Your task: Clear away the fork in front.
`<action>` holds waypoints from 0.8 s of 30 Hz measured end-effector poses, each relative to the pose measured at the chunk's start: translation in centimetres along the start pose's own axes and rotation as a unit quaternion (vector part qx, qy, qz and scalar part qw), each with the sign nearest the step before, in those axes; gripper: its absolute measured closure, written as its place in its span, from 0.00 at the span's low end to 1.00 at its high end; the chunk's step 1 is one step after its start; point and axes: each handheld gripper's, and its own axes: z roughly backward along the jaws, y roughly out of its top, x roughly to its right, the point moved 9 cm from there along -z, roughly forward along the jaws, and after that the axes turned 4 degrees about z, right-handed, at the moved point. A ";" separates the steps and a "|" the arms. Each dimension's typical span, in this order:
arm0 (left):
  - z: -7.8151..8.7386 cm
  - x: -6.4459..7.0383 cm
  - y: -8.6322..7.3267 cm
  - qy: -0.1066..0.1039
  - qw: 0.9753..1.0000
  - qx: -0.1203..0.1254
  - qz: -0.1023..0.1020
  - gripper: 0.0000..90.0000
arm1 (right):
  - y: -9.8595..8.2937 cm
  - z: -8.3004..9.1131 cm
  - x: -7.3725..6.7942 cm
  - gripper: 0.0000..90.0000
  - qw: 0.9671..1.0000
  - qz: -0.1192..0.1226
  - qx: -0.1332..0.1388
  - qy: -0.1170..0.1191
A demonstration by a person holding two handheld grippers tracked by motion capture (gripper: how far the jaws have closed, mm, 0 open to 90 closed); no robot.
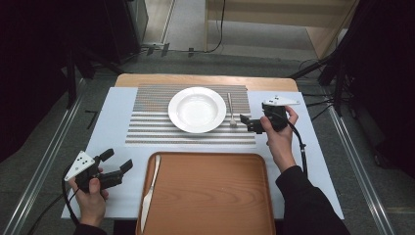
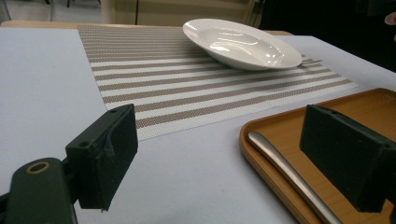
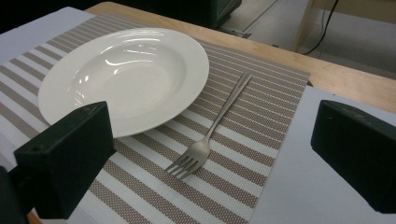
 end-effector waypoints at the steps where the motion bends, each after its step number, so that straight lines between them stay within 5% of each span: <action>1: 0.0 0.0 0.0 0.000 1.000 -0.001 0.000 0.12 | 0.0 -0.3 0.0 0.00 1.000 0.000 -0.004 0.000; 24: -0.1 0.0 0.0 -0.001 1.000 -0.001 0.000 0.12 | -0.2 -5.1 0.6 0.00 0.998 -0.042 -0.052 0.010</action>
